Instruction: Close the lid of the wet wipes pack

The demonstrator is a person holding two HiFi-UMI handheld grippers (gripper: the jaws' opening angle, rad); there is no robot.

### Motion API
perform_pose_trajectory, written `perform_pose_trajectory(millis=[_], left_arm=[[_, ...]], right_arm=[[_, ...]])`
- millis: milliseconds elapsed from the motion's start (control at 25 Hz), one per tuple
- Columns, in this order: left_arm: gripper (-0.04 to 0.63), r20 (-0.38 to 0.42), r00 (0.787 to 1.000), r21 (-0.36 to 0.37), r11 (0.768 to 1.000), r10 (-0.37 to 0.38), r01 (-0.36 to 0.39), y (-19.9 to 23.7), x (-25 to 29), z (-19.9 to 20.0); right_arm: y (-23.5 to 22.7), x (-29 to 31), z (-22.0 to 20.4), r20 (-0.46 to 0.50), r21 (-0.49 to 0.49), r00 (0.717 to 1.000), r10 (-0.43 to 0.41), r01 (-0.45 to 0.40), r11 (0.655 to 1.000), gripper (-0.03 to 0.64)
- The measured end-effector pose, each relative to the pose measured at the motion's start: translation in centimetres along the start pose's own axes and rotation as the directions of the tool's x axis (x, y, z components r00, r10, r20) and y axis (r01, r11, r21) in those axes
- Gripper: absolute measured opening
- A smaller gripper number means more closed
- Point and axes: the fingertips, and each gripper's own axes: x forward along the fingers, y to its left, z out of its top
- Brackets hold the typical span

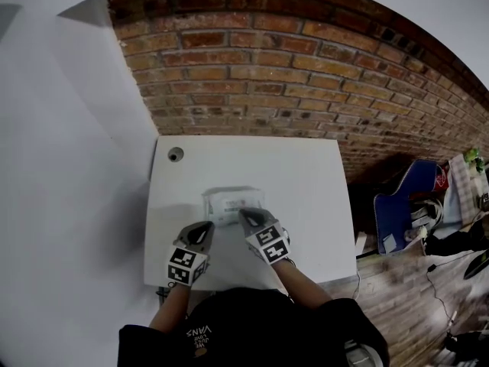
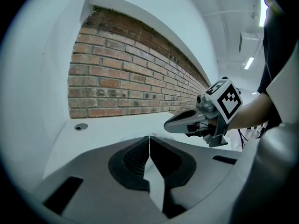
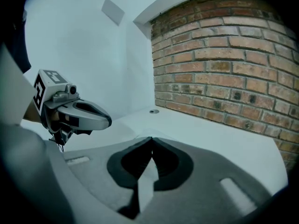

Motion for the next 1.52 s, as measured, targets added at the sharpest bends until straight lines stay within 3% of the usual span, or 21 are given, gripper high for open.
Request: perform_pose_trajectory(millis=[720,1520], left_arm=[[0.000,0.070,0.995,0.044,0.997,-0.072,0.069,-2.0,-3.5,2.1],[0.000,0.173,0.976,0.100,0.988,-0.130,0.114,-4.2,-8.0,4.1]], right_arm=[[1.9,-5.5,1.9,0.098,0.052,0.990,-0.103,0.098,0.994,-0.002],[4.1,-12.3,2.4,0.164,0.099,0.946,-0.278,0.264,0.959,-0.002]])
